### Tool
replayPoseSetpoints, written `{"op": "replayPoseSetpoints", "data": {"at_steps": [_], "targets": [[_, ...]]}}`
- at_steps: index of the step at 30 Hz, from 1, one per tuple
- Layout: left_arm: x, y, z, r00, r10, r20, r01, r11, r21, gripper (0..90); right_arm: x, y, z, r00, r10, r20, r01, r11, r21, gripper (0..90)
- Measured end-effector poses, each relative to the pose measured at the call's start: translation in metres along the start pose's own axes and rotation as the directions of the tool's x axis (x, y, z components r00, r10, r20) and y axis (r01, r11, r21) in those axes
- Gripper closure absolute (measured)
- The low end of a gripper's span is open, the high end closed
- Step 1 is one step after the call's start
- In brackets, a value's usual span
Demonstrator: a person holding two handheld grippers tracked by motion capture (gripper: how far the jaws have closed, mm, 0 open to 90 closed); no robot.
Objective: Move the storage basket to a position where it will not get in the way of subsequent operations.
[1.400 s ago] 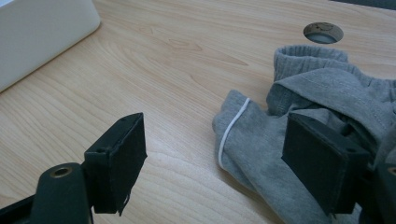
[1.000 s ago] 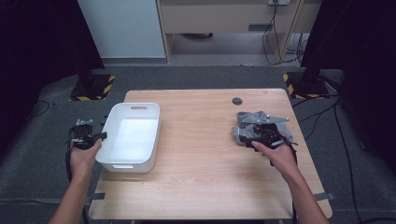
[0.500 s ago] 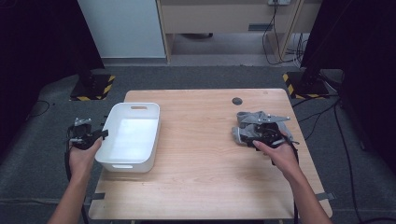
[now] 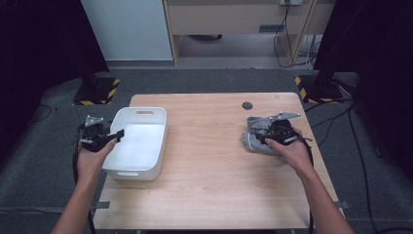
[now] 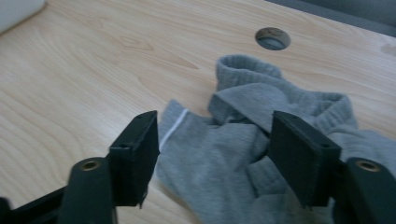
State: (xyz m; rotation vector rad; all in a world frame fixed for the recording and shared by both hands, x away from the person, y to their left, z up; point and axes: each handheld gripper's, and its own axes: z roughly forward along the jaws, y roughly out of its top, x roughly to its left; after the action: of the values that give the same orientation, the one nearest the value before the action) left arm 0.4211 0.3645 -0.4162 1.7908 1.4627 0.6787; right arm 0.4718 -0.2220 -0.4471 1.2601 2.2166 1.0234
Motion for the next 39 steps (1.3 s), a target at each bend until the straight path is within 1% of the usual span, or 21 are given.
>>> {"op": "replayPoseSetpoints", "data": {"at_steps": [1,4,6,9,12,15,18,19,20,22,24,26,28,30,31,35,36,37,39], "targets": [[-0.002,0.001,0.0,1.0,0.002,0.005,-0.002,1.0,-0.002,37.3,-0.004,0.001,0.001,0.9999,-0.004,0.01,0.004,1.0,0.011,36.0],[-0.01,0.008,-0.001,0.9995,0.011,0.029,-0.011,0.9999,-0.011,34.7,-0.016,0.005,0.0,0.9996,0.011,0.025,-0.012,1.0,0.015,42.2],[-0.013,0.01,-0.002,0.9988,0.009,0.048,-0.008,0.9999,-0.015,31.9,-0.024,0.01,0.0,0.9991,0.018,0.038,-0.019,1.0,0.019,43.0],[-0.022,0.012,-0.003,0.9975,0.028,0.065,-0.027,0.9995,-0.014,27.9,-0.032,0.017,0.004,0.9981,0.017,0.06,-0.019,0.999,0.04,42.1],[-0.029,0.011,-0.002,0.9954,0.037,0.088,-0.037,0.9993,-0.003,25.7,-0.036,0.02,0.011,0.9973,0.015,0.072,-0.02,0.998,0.061,39.1],[-0.038,0.011,-0.001,0.9937,0.038,0.105,-0.037,0.9993,-0.006,24.6,-0.04,0.019,0.02,0.9971,0.029,0.07,-0.035,0.996,0.087,35.2],[-0.046,0.013,-0.001,0.9916,0.056,0.117,-0.055,0.9985,-0.009,24.0,-0.041,0.016,0.027,0.9973,0.033,0.065,-0.04,0.994,0.104,32.2],[-0.046,0.013,-0.001,0.9916,0.056,0.117,-0.055,0.9985,-0.009,23.3,-0.041,0.016,0.028,0.9975,0.029,0.065,-0.035,0.994,0.106,31.4],[-0.052,0.015,0.004,0.99,0.076,0.119,-0.077,0.997,0.007,22.6,-0.04,0.015,0.029,0.9979,0.022,0.062,-0.028,0.993,0.113,30.9],[-0.057,0.016,0.008,0.9888,0.075,0.129,-0.079,0.9967,0.021,21.5,-0.038,0.014,0.031,0.9984,0.016,0.053,-0.022,0.994,0.106,30.3],[-0.062,0.018,0.011,0.988,0.084,0.13,-0.088,0.9957,0.029,21.1,-0.037,0.014,0.031,0.9987,0.019,0.047,-0.023,0.995,0.097,29.4],[-0.068,0.022,0.012,0.9875,0.091,0.129,-0.096,0.995,0.029,21.0,-0.036,0.014,0.031,0.9994,0.017,0.029,-0.02,0.996,0.091,27.3],[-0.074,0.027,0.012,0.9866,0.096,0.132,-0.101,0.9943,0.033,20.9,-0.035,0.014,0.03,0.9998,0.006,0.017,-0.007,0.996,0.092,25.2],[-0.081,0.032,0.013,0.9858,0.102,0.133,-0.108,0.9936,0.034,20.9,-0.035,0.012,0.031,0.9999,-0.007,0.01,0.006,0.994,0.112,22.2],[-0.085,0.034,0.014,0.9849,0.112,0.132,-0.116,0.9928,0.029,20.8,-0.035,0.011,0.032,0.9998,-0.017,0.011,0.016,0.993,0.117,22.0],[-0.101,0.045,0.019,0.9791,0.141,0.147,-0.147,0.9886,0.032,20.6,-0.035,0.005,0.033,0.9996,-0.026,0.004,0.026,0.993,0.118,21.0],[-0.104,0.046,0.02,0.9785,0.144,0.148,-0.15,0.9881,0.033,20.5,-0.035,0.004,0.034,0.9992,-0.038,0.005,0.037,0.993,0.116,21.0],[-0.109,0.048,0.022,0.9759,0.147,0.161,-0.154,0.9874,0.034,20.4,-0.035,0.004,0.033,0.9991,-0.041,0.002,0.041,0.992,0.117,20.9],[-0.116,0.05,0.026,0.9734,0.154,0.17,-0.162,0.9861,0.037,20.2,-0.035,0.003,0.032,0.9991,-0.042,-0.007,0.043,0.993,0.109,20.6]]}}
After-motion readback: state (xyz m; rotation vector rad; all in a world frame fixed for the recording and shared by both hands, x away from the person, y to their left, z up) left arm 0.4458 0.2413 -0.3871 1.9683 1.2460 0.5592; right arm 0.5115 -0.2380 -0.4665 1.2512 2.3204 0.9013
